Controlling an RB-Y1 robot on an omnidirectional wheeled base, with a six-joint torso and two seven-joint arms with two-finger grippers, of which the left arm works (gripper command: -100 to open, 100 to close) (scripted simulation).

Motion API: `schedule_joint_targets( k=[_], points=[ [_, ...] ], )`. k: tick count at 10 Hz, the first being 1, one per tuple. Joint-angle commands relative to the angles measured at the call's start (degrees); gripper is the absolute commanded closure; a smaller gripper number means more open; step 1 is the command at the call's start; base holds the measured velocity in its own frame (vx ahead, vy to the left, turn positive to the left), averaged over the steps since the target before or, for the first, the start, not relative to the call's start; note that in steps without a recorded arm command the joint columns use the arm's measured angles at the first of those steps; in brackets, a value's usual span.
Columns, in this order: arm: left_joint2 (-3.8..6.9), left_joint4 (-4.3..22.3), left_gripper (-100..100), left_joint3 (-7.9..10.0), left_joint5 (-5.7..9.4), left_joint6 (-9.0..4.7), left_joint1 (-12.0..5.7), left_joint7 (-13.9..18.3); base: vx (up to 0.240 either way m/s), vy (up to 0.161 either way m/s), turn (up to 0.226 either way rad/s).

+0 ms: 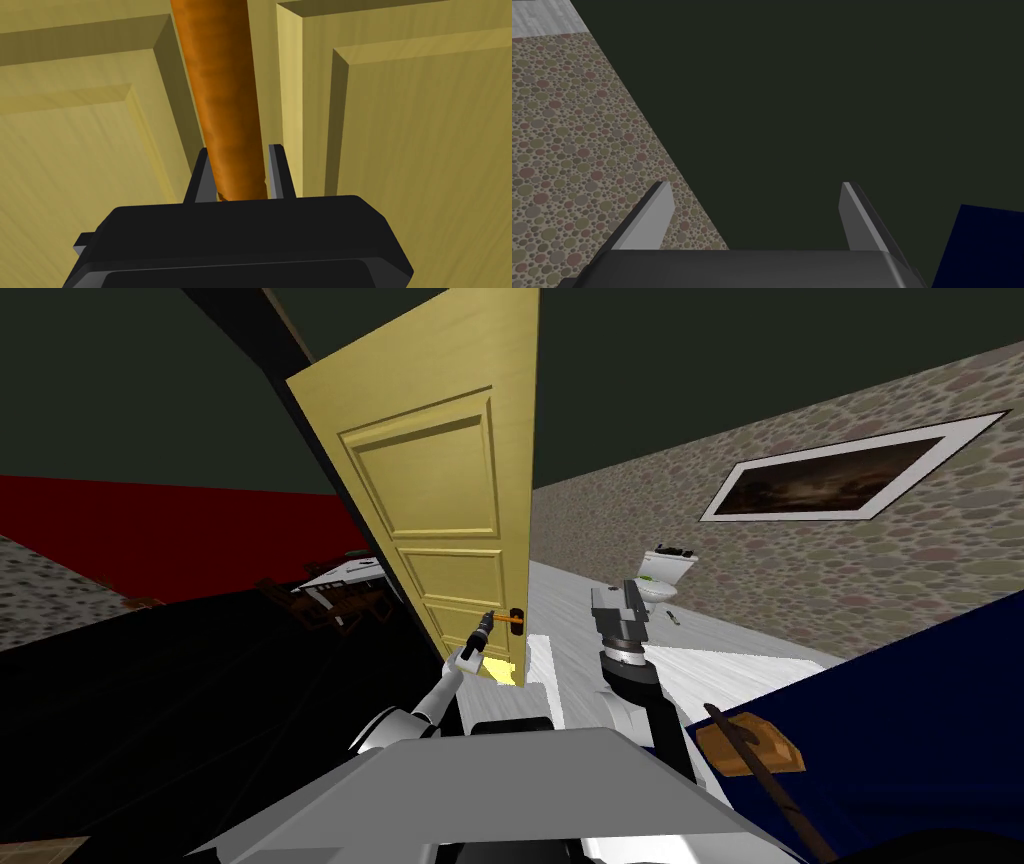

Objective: Push the door open

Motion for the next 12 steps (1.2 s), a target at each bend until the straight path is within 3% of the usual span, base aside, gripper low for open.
schedule_joint_targets(
  k=[1, 5, 6, 9, 12],
  points=[
    [1.22, -1.48, 100, 0.21, 0.35, 0.50, 0.70, -0.32, 0.167, -0.048, 0.188],
    [1.74, -2.13, 100, -0.70, 1.12, 0.75, 1.10, -0.88, 0.191, -0.077, 0.183],
    [1.28, -0.43, -100, -0.62, 1.62, 0.41, 0.23, -1.89, 0.073, 0.046, 0.076],
    [1.06, 1.37, -100, 0.22, 2.59, -0.27, -0.92, -3.30, -0.075, 0.153, -0.017],
    [-0.71, 4.54, -100, 1.70, 4.30, -1.46, -2.96, -5.77, -0.129, 0.112, 0.001]
  ],
)
